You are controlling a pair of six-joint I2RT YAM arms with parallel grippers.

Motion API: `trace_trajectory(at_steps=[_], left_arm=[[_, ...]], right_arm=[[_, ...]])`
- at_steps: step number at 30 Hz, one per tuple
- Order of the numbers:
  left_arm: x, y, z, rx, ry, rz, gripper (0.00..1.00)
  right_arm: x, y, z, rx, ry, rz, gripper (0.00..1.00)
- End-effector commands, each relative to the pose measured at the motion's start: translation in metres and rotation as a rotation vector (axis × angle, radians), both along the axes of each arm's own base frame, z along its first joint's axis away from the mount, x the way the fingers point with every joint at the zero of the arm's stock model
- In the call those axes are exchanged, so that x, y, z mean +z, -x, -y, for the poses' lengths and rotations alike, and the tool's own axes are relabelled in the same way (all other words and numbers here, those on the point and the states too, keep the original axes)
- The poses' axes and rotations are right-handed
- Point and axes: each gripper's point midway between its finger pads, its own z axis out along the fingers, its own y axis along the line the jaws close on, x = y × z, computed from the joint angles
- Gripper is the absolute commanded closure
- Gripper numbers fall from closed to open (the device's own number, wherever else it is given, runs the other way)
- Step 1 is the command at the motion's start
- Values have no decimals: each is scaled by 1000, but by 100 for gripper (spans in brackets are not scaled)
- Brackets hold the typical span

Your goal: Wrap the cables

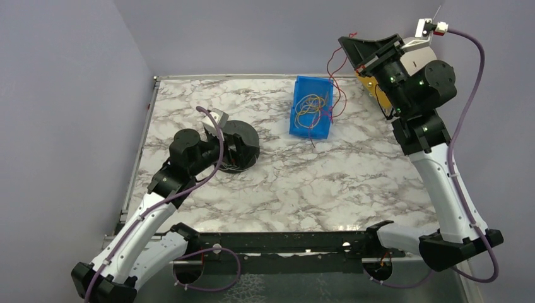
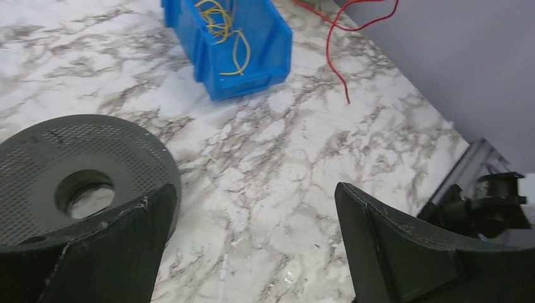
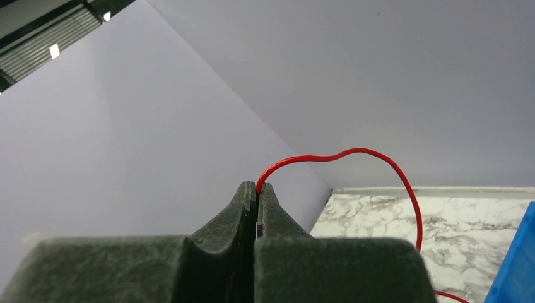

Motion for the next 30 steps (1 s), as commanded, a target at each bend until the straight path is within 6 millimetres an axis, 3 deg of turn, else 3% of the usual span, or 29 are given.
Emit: trace_trajectory(at_steps=[1,7,14,22,30], left_arm=[[34,20,39,-233,151,18,1],[35,39,76,-395,203,-16,1],[18,64,131,-500,207,-69,3],[3,70,172,-522,257,-152,8],[-5,67,206,-450,341,-231,14]], right_arm=[[-8,32,-10,115,-1,-9,99],[-18,57,-6,150,-20,-24,99],[-15,79,3,150,-46,-21,99],[4,107,8,190,-95,25,99],[10,123,7,237,-106,40,99]])
